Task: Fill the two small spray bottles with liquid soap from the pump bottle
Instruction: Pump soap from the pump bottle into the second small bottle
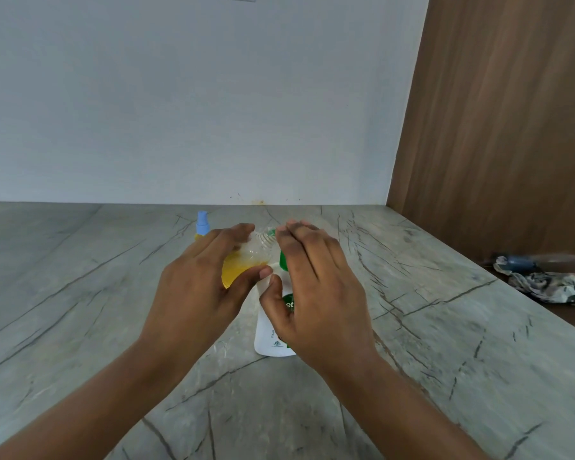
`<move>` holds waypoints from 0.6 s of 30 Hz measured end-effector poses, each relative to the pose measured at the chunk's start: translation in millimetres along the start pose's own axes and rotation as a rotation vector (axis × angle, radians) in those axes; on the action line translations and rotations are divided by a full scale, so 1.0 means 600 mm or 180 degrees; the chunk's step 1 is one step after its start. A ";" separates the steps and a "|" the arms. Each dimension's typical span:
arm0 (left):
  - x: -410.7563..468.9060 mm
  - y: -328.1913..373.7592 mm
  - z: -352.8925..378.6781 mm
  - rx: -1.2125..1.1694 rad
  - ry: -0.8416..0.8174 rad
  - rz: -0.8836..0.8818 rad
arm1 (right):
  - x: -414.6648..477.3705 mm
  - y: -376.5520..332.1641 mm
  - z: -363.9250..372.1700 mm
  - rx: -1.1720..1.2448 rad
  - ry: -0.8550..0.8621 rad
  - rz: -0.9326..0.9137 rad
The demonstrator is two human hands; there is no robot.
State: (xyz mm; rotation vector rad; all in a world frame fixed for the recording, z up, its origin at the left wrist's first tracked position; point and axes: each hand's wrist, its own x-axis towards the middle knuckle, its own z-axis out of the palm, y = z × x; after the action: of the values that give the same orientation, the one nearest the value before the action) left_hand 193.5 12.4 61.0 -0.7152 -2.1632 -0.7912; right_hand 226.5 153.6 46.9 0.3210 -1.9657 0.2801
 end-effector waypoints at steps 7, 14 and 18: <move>-0.007 -0.007 0.010 0.0080 -0.0004 0.0009 | -0.006 0.002 0.003 0.0007 -0.0093 0.0032; -0.003 -0.005 0.006 0.0032 -0.0025 -0.0003 | 0.002 -0.001 -0.006 0.0000 -0.0107 0.0058; 0.003 0.003 0.003 -0.0025 0.0015 0.0031 | 0.007 -0.006 -0.016 0.0044 0.0011 0.0165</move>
State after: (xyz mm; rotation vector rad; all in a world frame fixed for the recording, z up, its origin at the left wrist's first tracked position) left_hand 193.1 15.3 61.9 -0.7266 -2.1520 -0.7961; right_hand 234.2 153.2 54.6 0.2786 -1.9716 0.3277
